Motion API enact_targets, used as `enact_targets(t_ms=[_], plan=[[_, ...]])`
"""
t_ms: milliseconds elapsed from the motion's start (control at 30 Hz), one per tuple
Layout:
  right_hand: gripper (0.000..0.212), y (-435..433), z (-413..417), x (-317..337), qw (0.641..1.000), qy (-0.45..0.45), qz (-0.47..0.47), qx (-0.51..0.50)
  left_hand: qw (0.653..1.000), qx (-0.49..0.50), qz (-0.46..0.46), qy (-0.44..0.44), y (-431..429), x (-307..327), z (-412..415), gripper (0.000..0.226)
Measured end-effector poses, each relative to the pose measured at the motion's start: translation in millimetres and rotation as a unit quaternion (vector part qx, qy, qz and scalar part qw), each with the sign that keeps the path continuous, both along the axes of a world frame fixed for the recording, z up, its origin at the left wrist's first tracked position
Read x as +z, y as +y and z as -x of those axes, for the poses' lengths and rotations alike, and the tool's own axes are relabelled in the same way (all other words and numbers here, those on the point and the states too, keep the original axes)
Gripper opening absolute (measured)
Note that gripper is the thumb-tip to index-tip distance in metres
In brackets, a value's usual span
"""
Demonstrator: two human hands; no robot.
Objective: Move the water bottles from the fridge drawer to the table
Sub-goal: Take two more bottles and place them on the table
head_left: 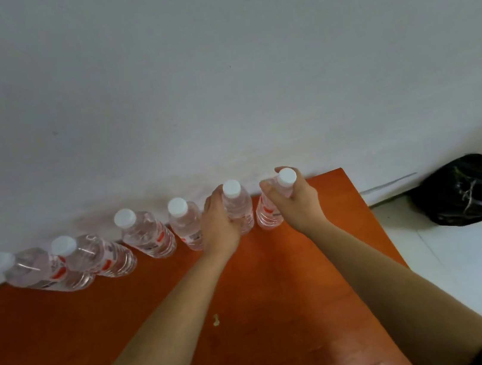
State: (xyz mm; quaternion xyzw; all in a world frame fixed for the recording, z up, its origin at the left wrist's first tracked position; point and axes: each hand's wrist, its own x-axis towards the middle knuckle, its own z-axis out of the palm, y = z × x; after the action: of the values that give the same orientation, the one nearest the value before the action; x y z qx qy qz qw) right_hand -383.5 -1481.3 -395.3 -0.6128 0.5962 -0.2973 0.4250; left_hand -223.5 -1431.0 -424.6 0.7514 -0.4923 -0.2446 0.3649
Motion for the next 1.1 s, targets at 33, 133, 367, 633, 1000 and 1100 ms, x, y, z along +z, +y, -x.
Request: enact_targets(t_ms=[33, 133, 367, 633, 1000, 1100], plan=[[0.054, -5.0, -4.2, -2.7, 1.0, 0.009, -0.001, 0.005, 1.0, -0.001, 0.002, 0.001, -1.1, -0.7, -1.1, 0.066], [0.059, -11.6, -12.2, -13.1, 0.998, 0.047, 0.007, 0.035, 1.0, -0.022, -0.007, -0.001, 0.5, -6.3, -5.2, 0.071], [0.086, -13.4, -9.1, -6.9, 0.995, 0.043, -0.026, 0.086, 0.996, -0.062, -0.056, 0.014, 4.7, -5.9, -8.8, 0.088], [0.064, 10.3, 22.7, 62.1, 0.983, 0.078, 0.164, 0.009, 0.995, -0.089, 0.031, -0.036, 38.1, 78.2, -9.0, 0.062], [0.07, 73.7, 131.9, 80.4, 0.897, 0.282, 0.334, -0.07, 0.931, -0.166, 0.157, -0.285, 41.9, 127.6, 59.3, 0.063], [0.075, 105.5, 181.2, 94.1, 0.892, 0.299, 0.315, -0.125, 0.919, -0.198, 0.171, -0.296, 42.0, 146.1, 111.6, 0.066]])
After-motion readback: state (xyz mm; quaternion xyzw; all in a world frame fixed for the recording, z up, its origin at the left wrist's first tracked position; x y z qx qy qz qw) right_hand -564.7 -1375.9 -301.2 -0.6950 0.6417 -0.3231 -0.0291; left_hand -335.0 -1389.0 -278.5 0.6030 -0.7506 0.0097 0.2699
